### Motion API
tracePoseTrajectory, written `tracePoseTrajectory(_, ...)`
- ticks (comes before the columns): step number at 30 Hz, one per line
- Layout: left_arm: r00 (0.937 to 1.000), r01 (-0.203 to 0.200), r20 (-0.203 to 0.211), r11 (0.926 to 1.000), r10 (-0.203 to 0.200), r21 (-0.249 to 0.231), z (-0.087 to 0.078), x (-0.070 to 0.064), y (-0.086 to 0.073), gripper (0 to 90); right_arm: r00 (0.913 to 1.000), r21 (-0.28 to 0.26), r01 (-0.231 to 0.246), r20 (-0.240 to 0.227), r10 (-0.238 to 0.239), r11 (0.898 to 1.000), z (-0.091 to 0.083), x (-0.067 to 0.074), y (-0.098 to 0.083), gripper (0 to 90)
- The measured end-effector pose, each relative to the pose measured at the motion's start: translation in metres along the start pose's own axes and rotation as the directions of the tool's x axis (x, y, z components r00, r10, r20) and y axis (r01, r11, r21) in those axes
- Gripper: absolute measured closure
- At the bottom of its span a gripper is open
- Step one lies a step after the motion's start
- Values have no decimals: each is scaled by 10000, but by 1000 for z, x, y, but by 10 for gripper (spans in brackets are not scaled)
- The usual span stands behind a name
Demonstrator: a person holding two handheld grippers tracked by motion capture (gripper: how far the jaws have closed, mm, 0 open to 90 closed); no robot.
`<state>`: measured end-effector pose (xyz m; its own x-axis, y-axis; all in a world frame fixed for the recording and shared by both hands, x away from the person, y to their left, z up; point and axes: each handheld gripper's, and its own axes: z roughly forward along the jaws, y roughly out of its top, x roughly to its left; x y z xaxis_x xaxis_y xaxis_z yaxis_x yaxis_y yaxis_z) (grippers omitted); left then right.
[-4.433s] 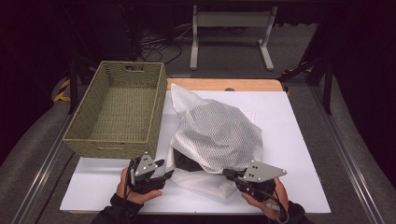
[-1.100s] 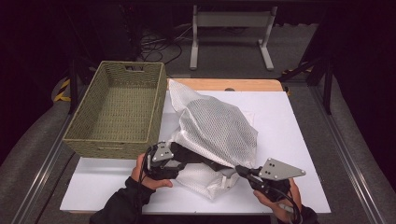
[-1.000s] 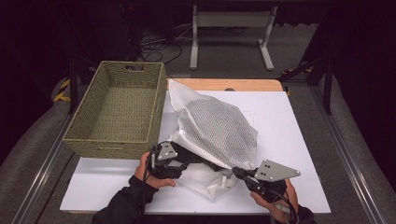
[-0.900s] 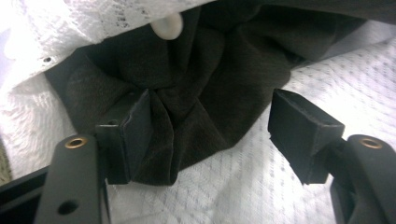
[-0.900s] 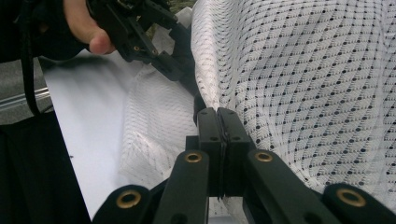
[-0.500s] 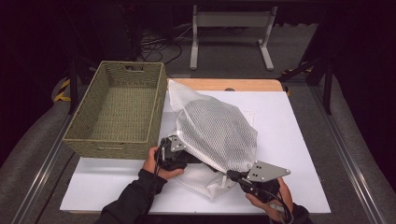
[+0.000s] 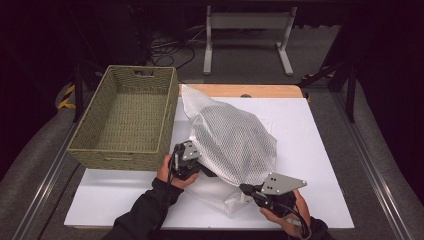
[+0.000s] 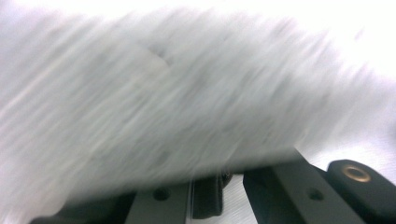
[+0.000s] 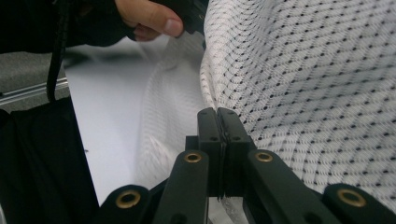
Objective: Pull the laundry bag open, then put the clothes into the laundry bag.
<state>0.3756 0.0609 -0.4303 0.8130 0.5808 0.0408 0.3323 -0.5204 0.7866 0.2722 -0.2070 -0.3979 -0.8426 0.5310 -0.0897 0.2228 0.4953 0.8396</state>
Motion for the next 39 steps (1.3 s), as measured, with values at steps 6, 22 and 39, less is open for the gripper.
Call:
tracePoseTrajectory(6, 9995, -65, 318, 9980, 85, -632, 17, -18, 19, 833, 9993, -366, 32, -376, -46, 9993, 1, 6, 5, 895)
tracePoseTrajectory(22, 9791, 1361, -1163, 9626, -1668, -2342, 49, 5, 16, 839, 9936, 283, -280, -1084, 309, 9992, 7, 9, -9, 898)
tracePoseTrajectory(39, 9972, -55, 741, 9960, 121, -891, -1, 6, -11, 292, 9977, -612, -675, 8, 677, 9958, -13, -6, -5, 897)
